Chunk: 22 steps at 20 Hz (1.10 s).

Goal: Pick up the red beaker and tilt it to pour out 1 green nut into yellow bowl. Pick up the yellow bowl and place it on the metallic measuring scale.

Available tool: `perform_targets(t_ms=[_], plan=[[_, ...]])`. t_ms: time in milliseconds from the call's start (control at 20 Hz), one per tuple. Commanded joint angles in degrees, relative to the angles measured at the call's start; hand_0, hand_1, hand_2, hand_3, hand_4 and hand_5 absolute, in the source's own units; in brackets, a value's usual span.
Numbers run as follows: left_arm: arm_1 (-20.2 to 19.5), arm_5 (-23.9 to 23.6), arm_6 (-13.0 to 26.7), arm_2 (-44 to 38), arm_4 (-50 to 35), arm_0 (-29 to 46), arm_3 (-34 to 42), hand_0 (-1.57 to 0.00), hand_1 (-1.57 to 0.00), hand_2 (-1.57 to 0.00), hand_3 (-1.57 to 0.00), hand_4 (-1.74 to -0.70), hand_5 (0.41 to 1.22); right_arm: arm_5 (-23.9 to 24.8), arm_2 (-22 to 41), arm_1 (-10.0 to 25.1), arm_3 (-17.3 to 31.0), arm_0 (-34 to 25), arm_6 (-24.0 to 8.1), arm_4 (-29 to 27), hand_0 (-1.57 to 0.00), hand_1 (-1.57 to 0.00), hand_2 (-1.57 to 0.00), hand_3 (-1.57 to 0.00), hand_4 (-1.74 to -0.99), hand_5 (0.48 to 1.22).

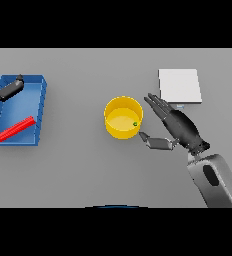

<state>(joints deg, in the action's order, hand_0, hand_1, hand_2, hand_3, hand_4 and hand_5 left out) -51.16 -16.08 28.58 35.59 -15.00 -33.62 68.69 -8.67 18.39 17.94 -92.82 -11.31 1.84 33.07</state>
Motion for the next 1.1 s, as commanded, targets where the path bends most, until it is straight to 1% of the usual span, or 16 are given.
perform_targets(t_ms=[0,100,200,300,350,450,500,550,600,650,700,750,850,900,950,1050], plan=[[-0.79,-0.17,-0.29,-0.36,-0.05,0.44,0.10,0.00,0.00,0.00,0.00,-0.80,0.708,-0.94,1.22,1.16,0.94,-1.53,0.40,1.81,0.00,0.00,0.00,0.00,-1.278,0.669],[0.10,-0.24,-0.38,-0.24,-0.08,0.02,-0.47,0.00,0.00,0.00,0.00,-0.79,0.716,-3.30,3.98,2.69,3.22,-5.30,1.03,4.94,0.00,0.00,0.00,0.00,-1.276,0.666],[-0.09,0.28,-0.39,-0.40,-0.49,-0.14,-0.38,0.00,0.00,0.00,0.00,-0.80,0.721,-5.20,5.81,3.14,5.72,-8.93,2.24,6.31,0.00,0.00,0.00,0.00,-1.269,0.662],[-0.06,0.03,-0.58,0.01,-0.04,0.11,-0.26,0.00,0.00,0.00,0.00,-0.80,0.723,-7.32,7.56,2.44,7.43,-11.75,1.84,7.11,0.00,0.00,0.00,0.00,-1.273,0.656],[0.56,-0.08,-0.13,0.30,0.32,-0.51,-0.74,0.00,0.00,0.00,0.00,-0.80,0.723,-7.92,8.32,2.31,8.62,-12.69,2.44,7.47,0.00,0.00,0.00,0.00,-1.274,0.656],[-0.28,0.26,-1.00,0.02,0.23,-0.08,-0.61,0.00,0.00,0.00,0.00,-0.80,0.720,-10.01,9.21,3.28,11.31,-15.46,4.05,7.84,0.00,0.00,0.00,0.00,-1.276,0.670],[-0.62,0.09,-0.69,0.11,0.19,0.24,0.17,0.00,0.00,0.00,0.00,-0.80,0.718,-11.00,10.01,2.98,12.43,-16.84,4.07,8.21,0.00,0.00,0.00,0.00,-1.277,0.677],[-0.74,-0.02,-1.01,-0.06,-0.06,0.65,0.37,0.00,0.00,0.00,0.00,-0.80,0.717,-11.57,10.50,3.51,13.31,-17.63,5.50,8.44,0.00,0.00,0.00,0.00,-1.269,0.683],[-0.51,0.09,-1.14,-0.02,0.05,0.39,-0.03,0.00,0.00,0.00,0.00,-0.80,0.716,-11.98,11.33,3.07,14.33,-18.28,5.82,8.85,0.00,0.00,0.00,0.00,-1.261,0.685],[-1.01,0.51,-1.04,-0.27,-0.21,0.29,0.08,0.00,0.00,0.00,0.00,-0.79,0.717,-12.15,12.02,2.97,15.42,-18.63,6.85,9.20,0.00,0.00,0.00,0.00,-1.255,0.686],[-1.36,0.58,-0.95,-0.31,-0.20,0.43,0.15,0.00,0.00,0.00,0.00,-0.79,0.720,-12.55,12.55,2.74,15.98,-18.89,7.15,9.39,0.00,0.00,0.00,0.00,-1.250,0.686],[-0.49,0.31,-0.66,0.27,0.25,0.10,0.04,0.00,0.00,0.00,0.00,-0.79,0.723,-12.97,13.00,1.92,18.18,-20.34,6.79,9.67,0.00,0.00,0.00,0.00,-1.246,0.686],[-0.49,0.86,-1.27,-0.15,-0.08,-0.37,-0.60,0.00,0.00,0.00,0.00,-0.80,0.729,-13.79,13.79,1.57,20.46,-21.54,7.90,9.82,0.00,0.00,0.00,0.00,-1.243,0.682],[-0.46,0.76,-1.39,-0.08,0.06,-0.41,-0.63,0.00,0.00,0.00,0.00,-0.79,0.732,-14.16,14.30,1.23,20.97,-21.84,8.21,9.94,0.00,0.00,0.00,0.00,-1.250,0.681],[-0.32,0.50,-0.36,0.32,0.46,-0.77,-0.26,0.00,0.00,0.00,0.00,-0.80,0.733,-15.07,14.93,0.56,21.37,-22.62,7.59,10.15,0.00,0.00,0.00,0.00,-1.260,0.679],[-0.52,0.79,-0.99,0.08,0.10,-0.28,-0.54,0.00,0.00,0.00,0.00,-0.80,0.734,-15.24,15.65,-0.02,23.73,-23.83,7.54,10.85,0.00,0.00,0.00,0.00,-1.281,0.674]])
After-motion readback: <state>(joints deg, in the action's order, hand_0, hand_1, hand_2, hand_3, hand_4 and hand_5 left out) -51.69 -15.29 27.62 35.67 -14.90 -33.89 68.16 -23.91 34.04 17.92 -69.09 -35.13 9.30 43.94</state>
